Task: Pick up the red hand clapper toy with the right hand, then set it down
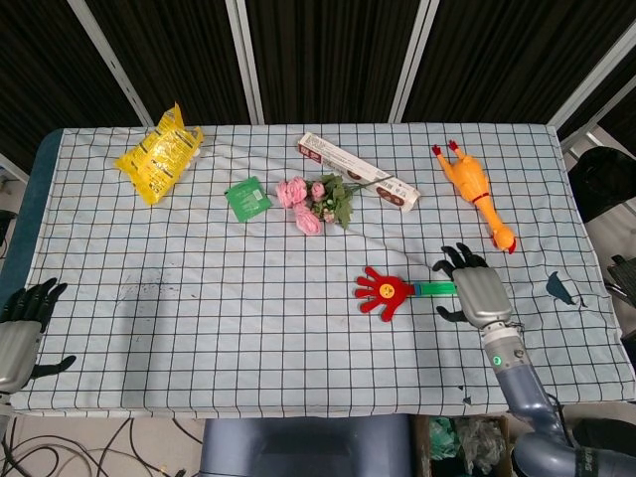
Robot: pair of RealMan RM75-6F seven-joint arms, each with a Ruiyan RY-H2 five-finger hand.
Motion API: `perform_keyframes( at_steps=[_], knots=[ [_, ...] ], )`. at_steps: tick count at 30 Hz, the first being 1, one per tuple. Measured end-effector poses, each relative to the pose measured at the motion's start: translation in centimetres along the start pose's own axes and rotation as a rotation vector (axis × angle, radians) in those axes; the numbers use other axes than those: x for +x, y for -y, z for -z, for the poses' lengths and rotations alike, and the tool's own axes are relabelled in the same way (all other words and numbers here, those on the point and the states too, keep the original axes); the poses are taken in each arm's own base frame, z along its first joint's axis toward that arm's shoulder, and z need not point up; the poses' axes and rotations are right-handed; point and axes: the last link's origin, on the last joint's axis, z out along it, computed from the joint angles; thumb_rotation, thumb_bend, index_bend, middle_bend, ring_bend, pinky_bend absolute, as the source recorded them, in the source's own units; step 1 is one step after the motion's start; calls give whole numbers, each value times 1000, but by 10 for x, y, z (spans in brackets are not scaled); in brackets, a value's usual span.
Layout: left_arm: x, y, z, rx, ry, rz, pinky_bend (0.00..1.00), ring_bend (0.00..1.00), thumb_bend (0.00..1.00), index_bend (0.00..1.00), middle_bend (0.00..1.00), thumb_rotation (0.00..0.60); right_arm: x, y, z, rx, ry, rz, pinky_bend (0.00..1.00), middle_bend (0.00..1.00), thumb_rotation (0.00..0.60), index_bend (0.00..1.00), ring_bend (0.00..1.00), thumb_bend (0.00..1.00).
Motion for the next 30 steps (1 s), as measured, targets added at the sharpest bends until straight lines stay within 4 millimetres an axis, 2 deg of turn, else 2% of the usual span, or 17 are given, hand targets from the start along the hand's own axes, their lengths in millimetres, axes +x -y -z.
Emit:
perform_keyframes(
  at_steps=[9,21,30],
  knots=[
    [2,1,-1,2,4,10,0,0,0,0,0,600,-28,15,-35,-44,61,15,171,110,600,356,40,169],
    [5,3,-4,14,7,24,0,0,0,0,0,600,-53,29,-54,-65,90,7,171,114,600,406,40,187],
    [5,3,-5,16,14,34,0,0,0,0,0,600,-65,32,-64,-76,98,10,171,114,600,438,41,199]
  ],
)
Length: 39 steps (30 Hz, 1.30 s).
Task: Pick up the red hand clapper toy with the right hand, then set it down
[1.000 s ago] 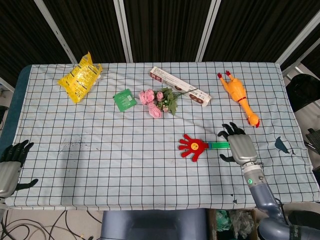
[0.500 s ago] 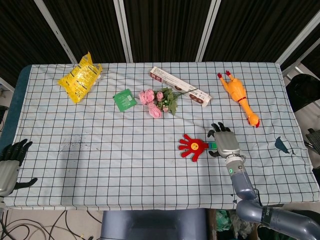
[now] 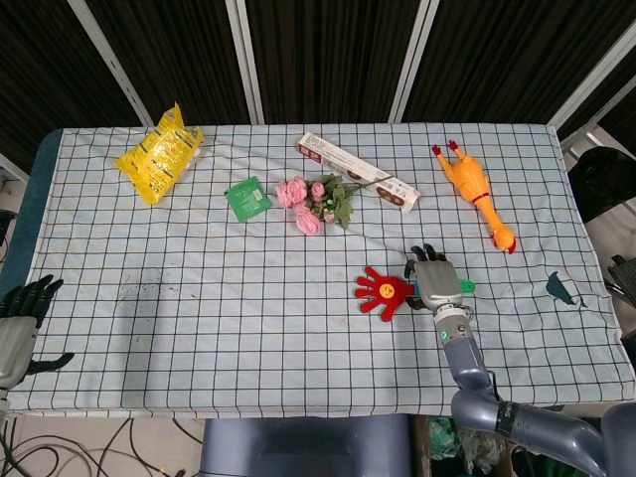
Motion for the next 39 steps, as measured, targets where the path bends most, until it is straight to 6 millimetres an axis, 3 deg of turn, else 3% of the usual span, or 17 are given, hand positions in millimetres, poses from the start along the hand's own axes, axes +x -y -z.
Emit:
perform_keyframes(
  at_steps=[9,20,27,32,39],
  knots=[
    [0,0,-1,3,9,8,0,0,0,0,0,600,-8,2,-2,-3,13,-2,171,115,600,456,40,207],
    [0,-1,-1,4,11,24,0,0,0,0,0,600,-10,8,-3,2,14,-12,171,169,600,607,44,337],
    [0,-1,-1,4,15,32,0,0,0,0,0,600,-7,8,0,7,1,-19,172,217,600,647,78,388],
    [0,-1,-1,3,18,34,0,0,0,0,0,600,-2,9,4,22,-14,-32,218,314,600,704,181,497],
    [0,-1,0,4,21,40,0,0,0,0,0,600,8,11,10,63,-60,-83,400,539,600,791,444,644]
  ],
)
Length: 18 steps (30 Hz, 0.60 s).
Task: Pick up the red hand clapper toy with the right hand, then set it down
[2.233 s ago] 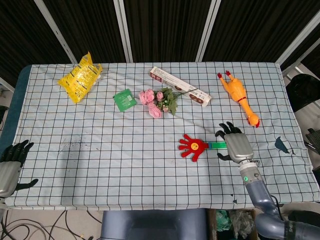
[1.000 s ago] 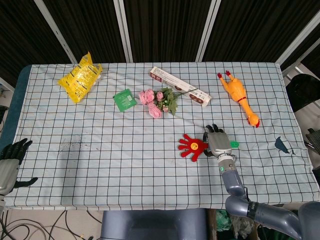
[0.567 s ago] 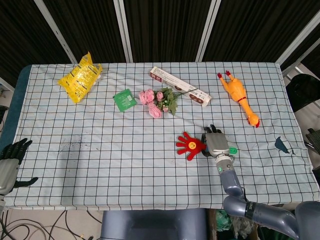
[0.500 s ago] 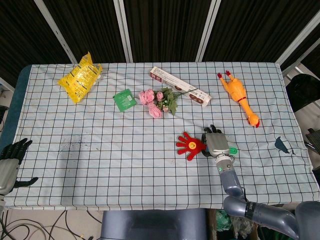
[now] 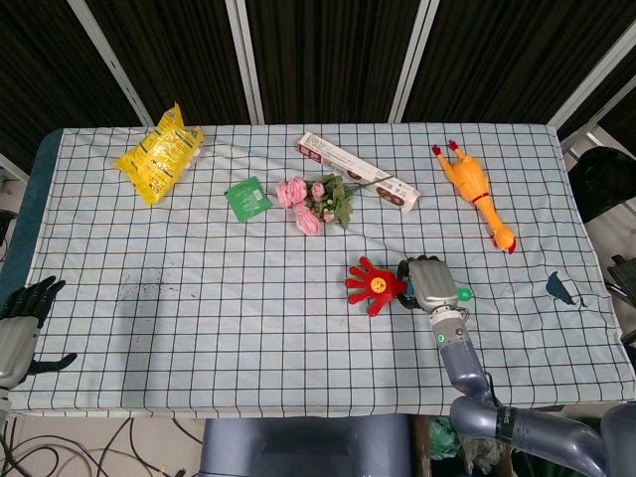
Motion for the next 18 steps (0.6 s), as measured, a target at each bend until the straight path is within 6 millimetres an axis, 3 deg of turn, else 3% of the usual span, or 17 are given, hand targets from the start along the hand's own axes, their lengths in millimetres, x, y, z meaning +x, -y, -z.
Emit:
perform_keyframes(
  at_steps=[8,18],
  knots=[
    [0,0,0,1,1,5,0,0,0,0,0,600,5,1,5,32,-29,-30,524,682,600,862,579,713],
    [0,0,1,2,5,13,0,0,0,0,0,600,12,7,10,61,-52,-148,613,736,600,899,632,774]
  ],
)
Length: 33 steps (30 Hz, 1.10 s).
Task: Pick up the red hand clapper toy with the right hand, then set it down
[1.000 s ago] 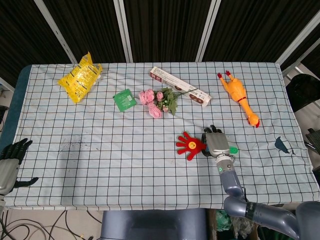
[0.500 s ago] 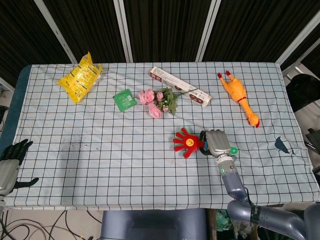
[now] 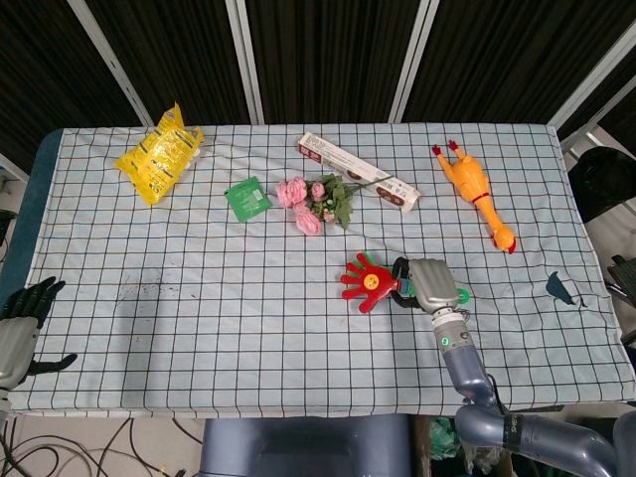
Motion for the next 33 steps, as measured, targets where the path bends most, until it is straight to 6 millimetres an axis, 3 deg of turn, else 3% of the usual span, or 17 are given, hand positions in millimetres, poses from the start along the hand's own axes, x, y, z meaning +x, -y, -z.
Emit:
perform_keyframes(
  at_steps=[8,15,21,26,33],
  knots=[
    [0,0,0,3,2,7,0,0,0,0,0,600,13,21,7,46,-17,-326,616,745,600,910,633,800],
    [0,0,0,6,4,15,0,0,0,0,0,600,49,48,15,114,-64,-778,616,750,600,916,633,802],
    [0,0,0,7,9,16,0,0,0,0,0,600,78,58,24,159,-81,-1129,617,751,600,917,633,801],
    [-1,-1,1,5,11,15,0,0,0,0,0,600,76,48,27,151,-60,-1062,617,752,600,917,633,801],
    [0,0,1,10,9,18,0,0,0,0,0,600,54,20,27,80,-5,-612,619,755,600,917,636,798]
  ],
)
